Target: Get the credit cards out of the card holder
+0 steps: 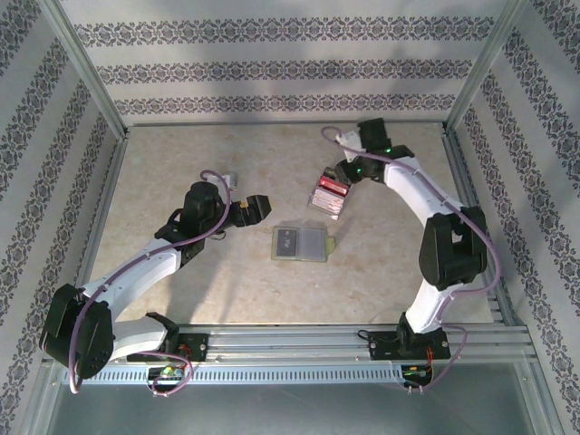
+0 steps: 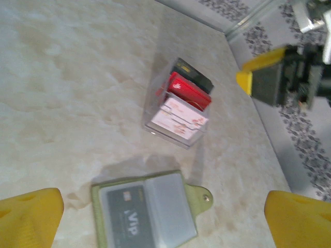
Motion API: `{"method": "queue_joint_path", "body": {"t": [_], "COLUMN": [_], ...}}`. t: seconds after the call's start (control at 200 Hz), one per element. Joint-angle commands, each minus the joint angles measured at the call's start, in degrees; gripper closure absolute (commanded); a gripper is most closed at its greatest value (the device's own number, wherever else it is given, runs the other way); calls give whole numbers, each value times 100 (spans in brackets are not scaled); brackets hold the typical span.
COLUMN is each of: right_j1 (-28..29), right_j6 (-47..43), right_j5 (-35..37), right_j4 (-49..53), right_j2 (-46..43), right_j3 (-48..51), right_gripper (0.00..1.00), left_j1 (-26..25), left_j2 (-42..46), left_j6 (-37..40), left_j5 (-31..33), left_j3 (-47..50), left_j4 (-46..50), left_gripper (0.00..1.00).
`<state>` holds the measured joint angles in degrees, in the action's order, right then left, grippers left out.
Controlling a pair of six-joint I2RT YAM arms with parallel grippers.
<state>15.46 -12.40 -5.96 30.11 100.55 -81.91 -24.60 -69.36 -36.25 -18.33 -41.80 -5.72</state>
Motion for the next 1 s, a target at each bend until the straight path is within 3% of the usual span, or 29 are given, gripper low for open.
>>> {"method": "queue_joint_path", "body": {"t": [0.0, 0.275, 0.39, 0.55, 0.705, 0.994], "right_j1": [580, 2165, 2748, 3375, 3711, 3711], "right_j6": [1245, 3092, 3767, 4409, 4613, 4583], "right_j5": [1122, 1826, 2019, 1766, 1721, 1865], "right_j4": [-3, 354, 520, 456, 469, 431], "right_j2": [-328, -557, -453, -148, 282, 667], "right_j3": [470, 1093, 1214, 1267, 1055, 838], "right_gripper": [56, 52, 50, 43, 39, 29], "left_j1": [131, 323, 566, 745, 795, 835], "left_j2": [176, 393, 536, 723, 809, 931], "left_j6": [-62, -418, -802, -1030, -1107, -1147], "left_j5": [599, 1585, 1657, 1688, 1632, 1534], "left_j3": [93, 529, 861, 1146, 1279, 1402], "left_j4": [449, 915, 903, 895, 845, 851], "left_gripper": [1, 1, 1, 1, 1, 1]}}
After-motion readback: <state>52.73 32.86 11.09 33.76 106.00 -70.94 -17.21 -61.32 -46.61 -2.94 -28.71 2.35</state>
